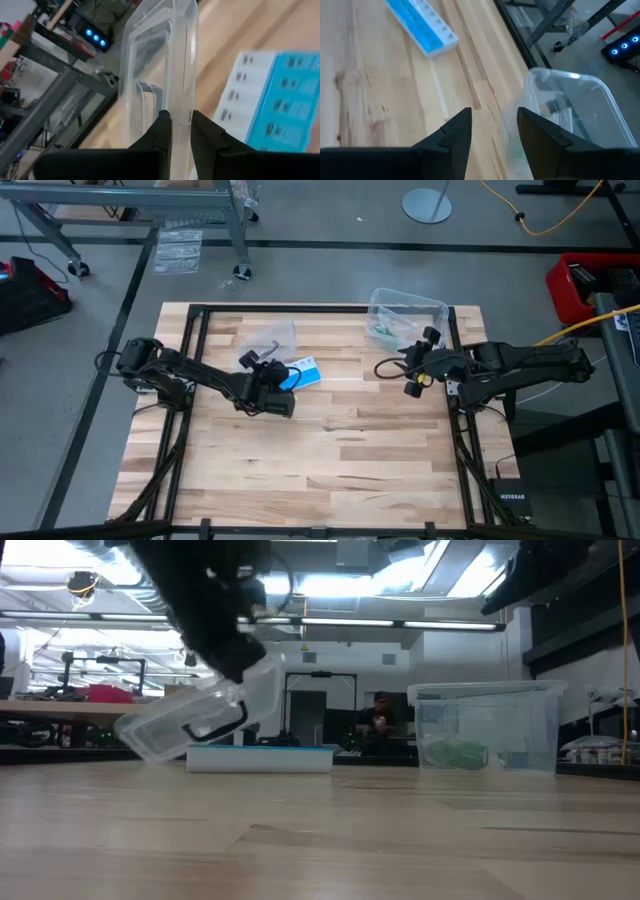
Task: Roll bandage
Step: Close the transparent tupperware lid
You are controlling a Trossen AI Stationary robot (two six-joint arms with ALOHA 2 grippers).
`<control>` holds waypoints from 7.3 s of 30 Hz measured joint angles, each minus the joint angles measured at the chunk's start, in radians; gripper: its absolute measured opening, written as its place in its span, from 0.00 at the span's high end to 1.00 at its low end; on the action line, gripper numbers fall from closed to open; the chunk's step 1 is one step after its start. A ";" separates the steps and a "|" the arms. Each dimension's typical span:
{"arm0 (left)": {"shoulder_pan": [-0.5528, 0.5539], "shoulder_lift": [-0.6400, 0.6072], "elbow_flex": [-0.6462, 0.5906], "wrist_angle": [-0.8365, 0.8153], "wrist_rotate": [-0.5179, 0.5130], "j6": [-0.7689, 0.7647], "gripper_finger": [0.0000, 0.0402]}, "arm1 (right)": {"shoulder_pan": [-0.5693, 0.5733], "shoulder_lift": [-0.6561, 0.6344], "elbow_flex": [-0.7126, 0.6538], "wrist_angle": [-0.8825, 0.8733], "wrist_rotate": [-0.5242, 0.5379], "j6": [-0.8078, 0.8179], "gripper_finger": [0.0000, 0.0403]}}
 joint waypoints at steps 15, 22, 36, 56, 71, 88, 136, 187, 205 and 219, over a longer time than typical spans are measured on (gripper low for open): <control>-0.005 -0.158 0.095 0.079 -0.128 0.042 0.92 | 0.000 0.028 0.000 0.293 0.000 -0.006 0.59; -0.037 -0.189 0.096 0.315 -0.132 0.243 0.92 | 0.000 0.120 0.000 0.435 0.006 -0.086 0.59; -0.068 -0.189 0.096 0.700 -0.131 0.540 0.92 | 0.000 0.298 0.000 0.822 0.061 -0.165 0.59; -0.113 -0.189 0.095 0.827 -0.130 0.646 0.95 | -0.173 0.465 0.000 1.142 -0.240 -0.101 0.59; -0.136 -0.189 0.095 0.849 -0.130 0.641 0.95 | -0.193 0.582 0.000 1.322 -0.283 -0.115 0.59; -0.165 -0.189 0.095 0.868 -0.127 0.639 0.95 | -0.265 0.597 0.001 1.351 -0.385 -0.045 0.59; -0.160 -0.190 0.094 1.170 -0.377 1.185 0.69 | -0.262 0.414 0.088 0.932 -0.201 -0.138 0.92; -0.063 -0.190 0.092 0.572 -0.181 0.506 0.69 | -0.914 0.486 0.809 -0.609 -0.391 -0.372 0.92; -0.061 -0.190 0.092 0.573 -0.166 0.500 0.69 | -0.917 0.649 0.809 -0.610 -0.340 -0.415 0.92; -0.061 -0.190 0.092 0.573 -0.137 0.499 0.69 | -0.915 0.639 0.809 -0.597 -0.275 -0.398 0.92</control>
